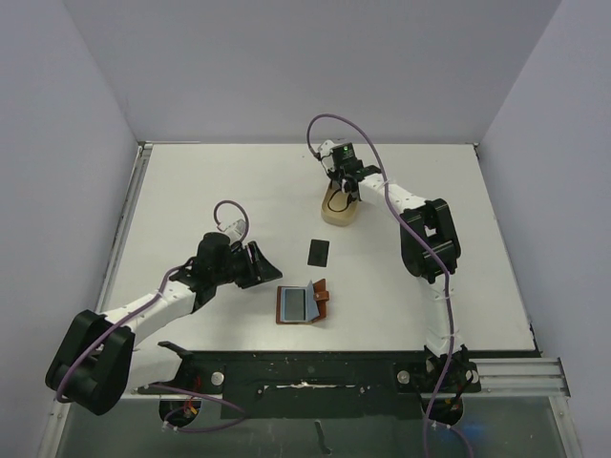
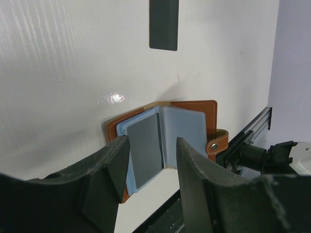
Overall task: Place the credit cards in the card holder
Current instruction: Pick up the credit card from the storage box.
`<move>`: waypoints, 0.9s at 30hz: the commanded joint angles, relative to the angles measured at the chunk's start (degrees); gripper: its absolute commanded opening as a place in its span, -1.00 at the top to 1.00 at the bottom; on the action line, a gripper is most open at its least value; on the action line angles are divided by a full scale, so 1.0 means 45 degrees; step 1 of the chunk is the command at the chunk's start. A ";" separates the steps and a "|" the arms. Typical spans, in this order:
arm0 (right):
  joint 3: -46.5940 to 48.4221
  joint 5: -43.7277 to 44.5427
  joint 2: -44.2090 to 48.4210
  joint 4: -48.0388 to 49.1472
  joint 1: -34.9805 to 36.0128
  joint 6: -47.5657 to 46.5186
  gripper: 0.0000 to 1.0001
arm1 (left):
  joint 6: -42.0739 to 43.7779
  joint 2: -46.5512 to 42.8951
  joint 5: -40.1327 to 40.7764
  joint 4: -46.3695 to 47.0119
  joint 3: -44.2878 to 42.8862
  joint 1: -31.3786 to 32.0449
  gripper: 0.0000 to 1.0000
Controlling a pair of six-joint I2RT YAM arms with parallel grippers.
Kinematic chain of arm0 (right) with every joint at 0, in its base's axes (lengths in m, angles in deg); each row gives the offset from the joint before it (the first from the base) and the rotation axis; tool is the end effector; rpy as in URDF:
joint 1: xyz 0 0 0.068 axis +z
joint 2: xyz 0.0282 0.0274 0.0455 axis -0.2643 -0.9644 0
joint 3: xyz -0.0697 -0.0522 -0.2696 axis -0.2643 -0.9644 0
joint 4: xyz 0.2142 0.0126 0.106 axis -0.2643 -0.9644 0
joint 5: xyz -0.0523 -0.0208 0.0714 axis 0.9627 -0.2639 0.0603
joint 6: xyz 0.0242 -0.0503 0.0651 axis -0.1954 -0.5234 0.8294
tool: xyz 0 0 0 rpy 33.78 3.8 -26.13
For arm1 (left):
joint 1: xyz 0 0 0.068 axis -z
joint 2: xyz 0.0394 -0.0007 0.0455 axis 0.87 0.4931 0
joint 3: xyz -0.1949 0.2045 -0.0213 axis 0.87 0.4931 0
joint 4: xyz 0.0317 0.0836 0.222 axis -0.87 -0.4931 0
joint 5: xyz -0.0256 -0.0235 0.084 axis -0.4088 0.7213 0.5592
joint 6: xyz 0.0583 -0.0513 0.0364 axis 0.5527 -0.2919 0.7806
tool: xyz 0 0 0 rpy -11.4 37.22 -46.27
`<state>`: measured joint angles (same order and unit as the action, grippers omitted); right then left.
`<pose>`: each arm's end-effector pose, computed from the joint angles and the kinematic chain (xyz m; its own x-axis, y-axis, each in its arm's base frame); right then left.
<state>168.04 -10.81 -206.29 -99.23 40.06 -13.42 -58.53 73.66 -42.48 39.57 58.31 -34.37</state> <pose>0.4808 0.1889 0.1893 -0.5074 -0.6848 -0.5230 -0.3973 0.7245 -0.5632 0.2040 -0.1324 0.1792 -0.8641 -0.3224 -0.3865 0.0842 0.6645 -0.7425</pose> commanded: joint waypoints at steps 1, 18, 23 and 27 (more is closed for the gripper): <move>0.0645 0.0432 0.0804 0.0461 -0.0077 -0.0136 0.64 | -0.0207 -0.0504 -0.0190 0.0859 0.0080 -0.0094 0.16; -0.1372 -0.1215 0.3317 0.0170 0.0358 0.0976 1.00 | -0.0241 -0.0438 -0.0118 0.0705 0.0000 -0.0088 0.28; -0.2251 -0.2176 0.4603 -0.0436 0.0403 0.2596 1.00 | -0.0062 0.0011 -0.0042 0.0641 -0.0371 -0.0075 0.49; -0.3470 -0.3336 0.6110 -0.0909 0.0401 0.4716 1.00 | 0.0254 0.0636 -0.0020 0.0459 -0.0943 -0.0094 0.96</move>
<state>156.13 -19.77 -186.90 -101.73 41.63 -2.74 -59.23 74.54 -42.48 39.81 58.55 -34.37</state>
